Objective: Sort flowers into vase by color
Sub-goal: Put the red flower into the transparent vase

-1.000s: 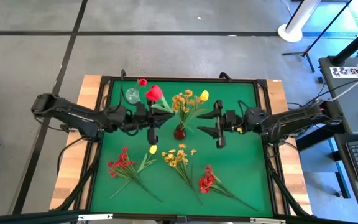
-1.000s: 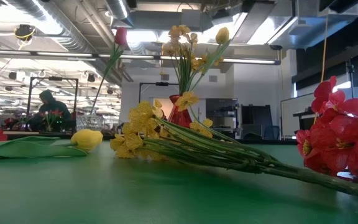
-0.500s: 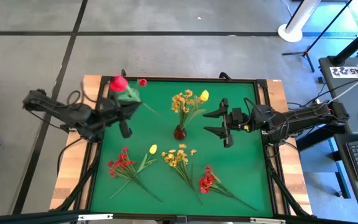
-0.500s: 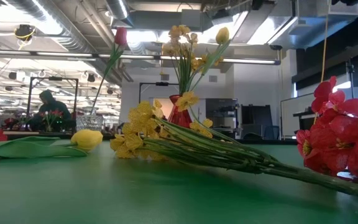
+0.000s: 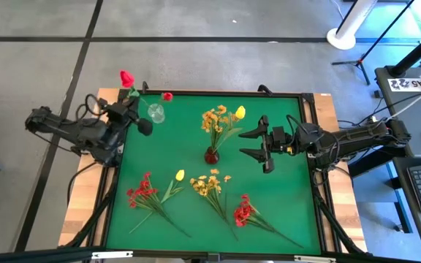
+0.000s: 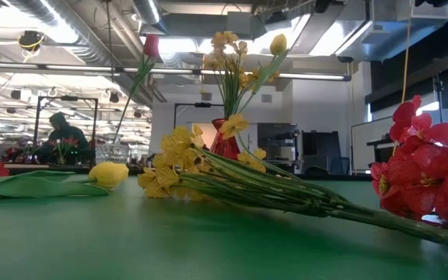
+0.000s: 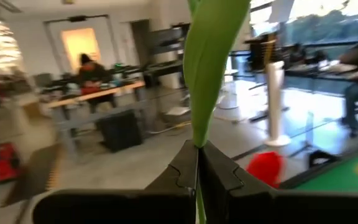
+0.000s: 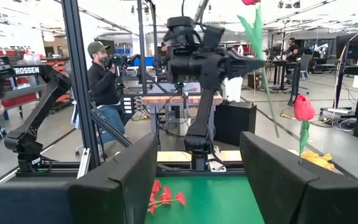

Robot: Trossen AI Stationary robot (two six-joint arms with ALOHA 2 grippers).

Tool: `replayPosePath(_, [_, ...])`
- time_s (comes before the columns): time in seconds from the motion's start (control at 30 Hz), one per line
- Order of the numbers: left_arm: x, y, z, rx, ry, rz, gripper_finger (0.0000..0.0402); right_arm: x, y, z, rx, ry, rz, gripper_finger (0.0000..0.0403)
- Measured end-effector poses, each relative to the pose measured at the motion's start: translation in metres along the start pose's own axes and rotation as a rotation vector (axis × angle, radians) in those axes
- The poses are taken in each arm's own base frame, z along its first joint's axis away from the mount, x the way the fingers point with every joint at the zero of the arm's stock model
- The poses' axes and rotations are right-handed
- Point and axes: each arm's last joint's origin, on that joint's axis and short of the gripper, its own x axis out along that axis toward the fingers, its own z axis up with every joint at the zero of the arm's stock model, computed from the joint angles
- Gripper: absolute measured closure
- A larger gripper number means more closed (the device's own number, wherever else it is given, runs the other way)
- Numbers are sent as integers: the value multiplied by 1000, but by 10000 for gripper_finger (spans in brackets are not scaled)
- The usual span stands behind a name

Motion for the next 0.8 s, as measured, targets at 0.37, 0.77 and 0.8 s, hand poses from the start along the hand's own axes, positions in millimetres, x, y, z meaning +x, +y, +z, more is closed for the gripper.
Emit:
replayPosePath(0.37, [55, 13, -29, 35, 98, 99, 401, 0, 0, -3, -2, 33, 0, 175])
replayPosePath(0.77, [102, 30, -73, -59, 193, 33, 401, 0, 0, -5, -3, 47, -1, 175])
replayPosePath(0.8, [104, 30, -76, -66, 195, 25, 401, 0, 0, -5, -3, 47, -1, 175])
